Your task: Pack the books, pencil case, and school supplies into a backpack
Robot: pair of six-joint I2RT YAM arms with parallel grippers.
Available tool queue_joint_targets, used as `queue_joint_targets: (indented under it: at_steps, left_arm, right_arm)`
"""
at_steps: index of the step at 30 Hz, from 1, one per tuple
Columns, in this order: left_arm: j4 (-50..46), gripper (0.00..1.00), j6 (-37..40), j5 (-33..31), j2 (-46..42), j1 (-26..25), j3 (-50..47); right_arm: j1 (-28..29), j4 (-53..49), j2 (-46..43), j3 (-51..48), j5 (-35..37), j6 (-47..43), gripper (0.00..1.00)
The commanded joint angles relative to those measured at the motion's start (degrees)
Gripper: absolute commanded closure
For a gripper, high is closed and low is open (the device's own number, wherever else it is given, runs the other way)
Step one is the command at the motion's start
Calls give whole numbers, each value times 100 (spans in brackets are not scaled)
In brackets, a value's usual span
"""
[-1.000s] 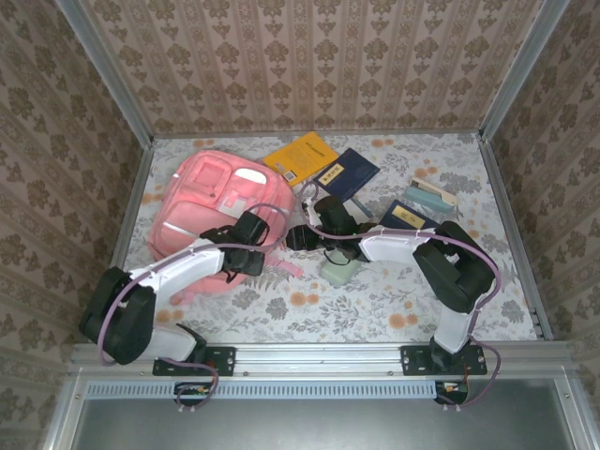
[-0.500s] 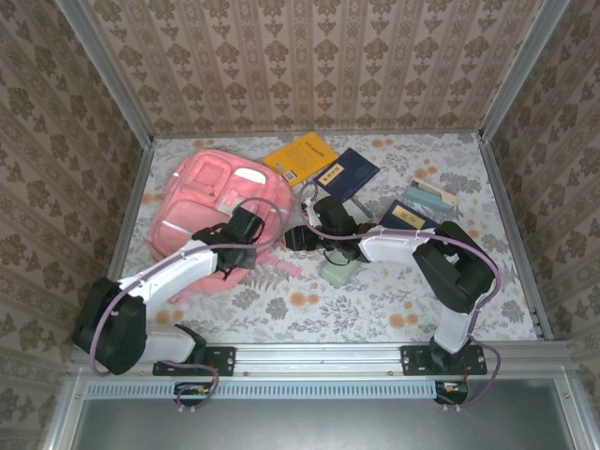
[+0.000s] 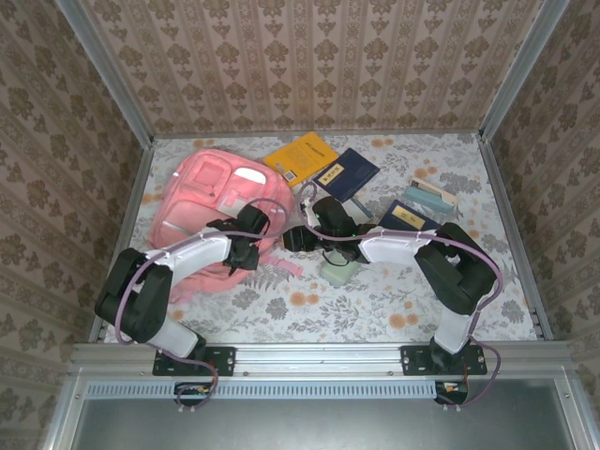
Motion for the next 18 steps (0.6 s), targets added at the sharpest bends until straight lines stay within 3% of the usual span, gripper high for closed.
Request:
queue_joint_targets:
  at_steps: [1,2,7,18]
  left_arm:
    - [-160,95,-83,-83,111,-66,34]
    - [-197,100,-94,-184,15,-104,51]
    - [-419,100,24,-564,-590,-247,173]
    - [-847,100,17,-423,-1518,-241,324]
  right_arm:
    - [105,317,-236,-144,29,-93,48]
    - [132,389,-252,-180,56,-125,48]
    - [206,418,-161,-97,110,-355,51]
    - [264,518,397,384,-275,-736,61]
